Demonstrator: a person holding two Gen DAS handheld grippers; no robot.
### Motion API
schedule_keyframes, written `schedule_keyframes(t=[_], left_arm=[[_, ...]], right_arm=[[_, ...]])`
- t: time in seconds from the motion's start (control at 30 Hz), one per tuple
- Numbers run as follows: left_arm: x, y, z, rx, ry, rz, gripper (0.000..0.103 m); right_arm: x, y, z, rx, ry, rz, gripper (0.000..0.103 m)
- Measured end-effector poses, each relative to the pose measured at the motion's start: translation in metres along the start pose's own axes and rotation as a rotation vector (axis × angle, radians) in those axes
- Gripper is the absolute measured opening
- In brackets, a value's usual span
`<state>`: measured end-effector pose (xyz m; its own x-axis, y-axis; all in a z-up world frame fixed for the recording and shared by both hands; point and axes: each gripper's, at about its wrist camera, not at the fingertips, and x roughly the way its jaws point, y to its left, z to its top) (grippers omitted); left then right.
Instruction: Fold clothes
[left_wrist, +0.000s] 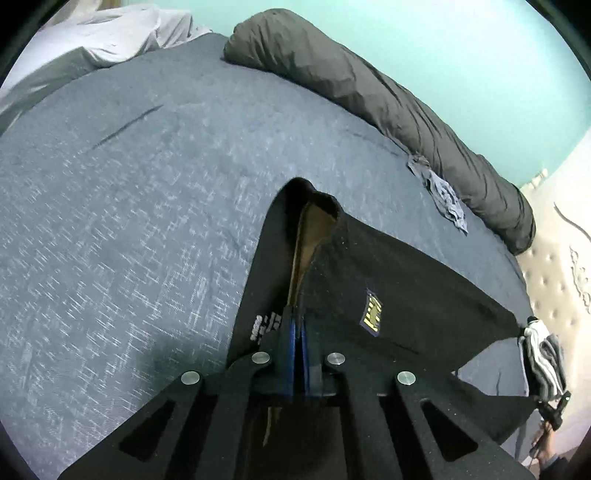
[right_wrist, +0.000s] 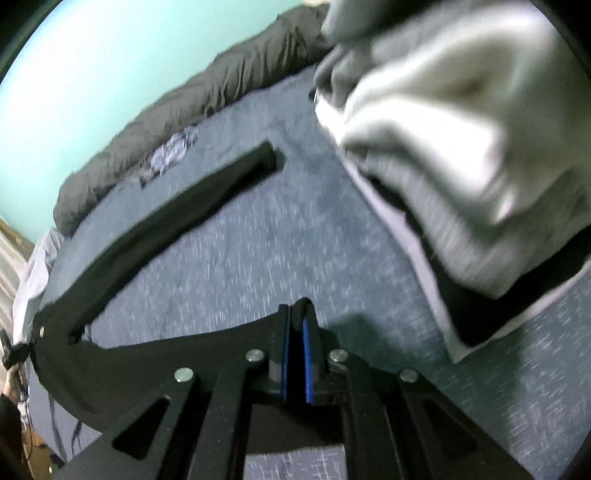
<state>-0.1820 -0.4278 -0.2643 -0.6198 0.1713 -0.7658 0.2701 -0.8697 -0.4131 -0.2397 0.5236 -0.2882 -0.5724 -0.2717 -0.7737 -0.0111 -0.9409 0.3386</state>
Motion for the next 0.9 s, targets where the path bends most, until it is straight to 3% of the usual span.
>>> schedule_keyframes(t=[0.17, 0.4, 0.53, 0.6, 0.67, 0.7, 0.73, 0.8, 0.9], left_arm=[[0.010, 0.001, 0.002, -0.009, 0.019, 0.036, 0.002], [0.040, 0.012, -0.009, -0.032, 0.083, 0.091, 0.003], [0.038, 0.015, -0.012, -0.049, 0.073, 0.117, 0.009], [0.024, 0.022, -0.013, -0.086, 0.043, 0.099, 0.020], [0.011, 0.026, -0.017, -0.079, 0.039, 0.082, 0.037], [0.001, 0.027, -0.023, -0.058, 0.035, 0.081, 0.037], [-0.005, 0.029, -0.028, -0.050, 0.037, 0.072, 0.037], [-0.016, 0.033, -0.042, -0.059, 0.057, 0.053, 0.039], [-0.029, 0.037, -0.068, -0.078, 0.085, 0.047, 0.040]], right_arm=[[-0.001, -0.007, 0.008, 0.013, -0.005, -0.066, 0.005], [0.035, -0.010, 0.000, -0.001, 0.081, -0.149, 0.005], [0.037, -0.010, 0.002, -0.018, 0.052, -0.160, 0.007], [0.034, -0.013, 0.004, -0.037, 0.040, -0.206, 0.012], [0.025, -0.020, 0.004, -0.011, 0.034, -0.172, 0.015], [0.021, -0.022, 0.002, -0.015, 0.035, -0.138, 0.024], [0.016, -0.024, 0.000, -0.020, 0.036, -0.102, 0.040], [0.014, -0.029, -0.007, 0.002, 0.067, -0.028, 0.055], [0.018, -0.033, -0.022, 0.055, 0.132, 0.051, 0.055]])
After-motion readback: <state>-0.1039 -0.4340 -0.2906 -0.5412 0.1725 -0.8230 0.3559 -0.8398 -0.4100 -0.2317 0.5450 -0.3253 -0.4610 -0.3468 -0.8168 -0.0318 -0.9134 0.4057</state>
